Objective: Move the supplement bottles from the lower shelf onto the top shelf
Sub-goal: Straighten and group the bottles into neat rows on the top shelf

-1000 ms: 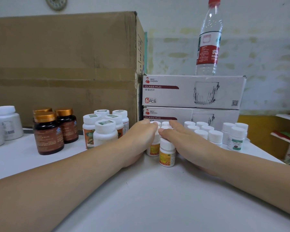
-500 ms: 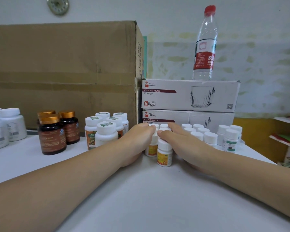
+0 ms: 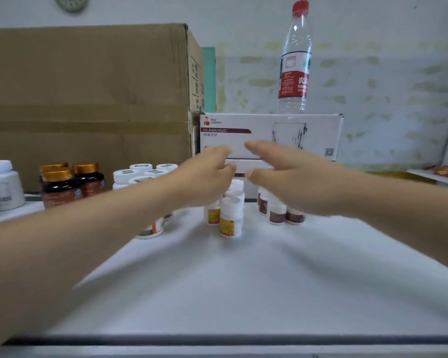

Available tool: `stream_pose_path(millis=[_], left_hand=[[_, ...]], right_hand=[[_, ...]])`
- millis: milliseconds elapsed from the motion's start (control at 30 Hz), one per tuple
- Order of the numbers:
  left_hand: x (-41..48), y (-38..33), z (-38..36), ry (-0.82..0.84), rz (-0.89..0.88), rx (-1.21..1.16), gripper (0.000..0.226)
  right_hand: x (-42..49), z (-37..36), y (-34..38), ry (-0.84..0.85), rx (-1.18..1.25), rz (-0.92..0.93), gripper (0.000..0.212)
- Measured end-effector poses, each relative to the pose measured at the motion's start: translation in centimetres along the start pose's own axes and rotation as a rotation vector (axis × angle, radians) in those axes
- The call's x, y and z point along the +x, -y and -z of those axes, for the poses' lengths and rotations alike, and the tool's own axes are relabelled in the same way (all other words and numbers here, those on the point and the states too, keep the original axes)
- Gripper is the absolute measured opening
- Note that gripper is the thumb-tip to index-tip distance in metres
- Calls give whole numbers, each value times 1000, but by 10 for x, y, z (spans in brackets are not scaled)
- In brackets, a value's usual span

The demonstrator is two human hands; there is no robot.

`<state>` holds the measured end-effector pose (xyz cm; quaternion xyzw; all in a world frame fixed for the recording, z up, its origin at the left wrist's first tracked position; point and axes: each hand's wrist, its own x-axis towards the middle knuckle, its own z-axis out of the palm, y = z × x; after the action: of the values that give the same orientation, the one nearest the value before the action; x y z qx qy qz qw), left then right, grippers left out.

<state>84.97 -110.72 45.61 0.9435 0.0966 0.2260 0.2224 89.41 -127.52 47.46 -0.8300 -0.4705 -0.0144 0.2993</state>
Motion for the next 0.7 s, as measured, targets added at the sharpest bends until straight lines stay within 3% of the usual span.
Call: stream_pose_path(millis=[133,400,600,700], left_hand=[[10,-29,8,130,4,281,43],[45,-44,-27,273,40,440,37],[66,-34,-38,284,13,385,19],[72,-23,-45,309,6,358,30]], right_hand=[[-7,29,-21,-64,-152,-7,59],[-10,17,-66,49,-203,-123,59],[7,-3,-86,30,50,-197,36],[11,-8,-90,-18,146,-249,11]])
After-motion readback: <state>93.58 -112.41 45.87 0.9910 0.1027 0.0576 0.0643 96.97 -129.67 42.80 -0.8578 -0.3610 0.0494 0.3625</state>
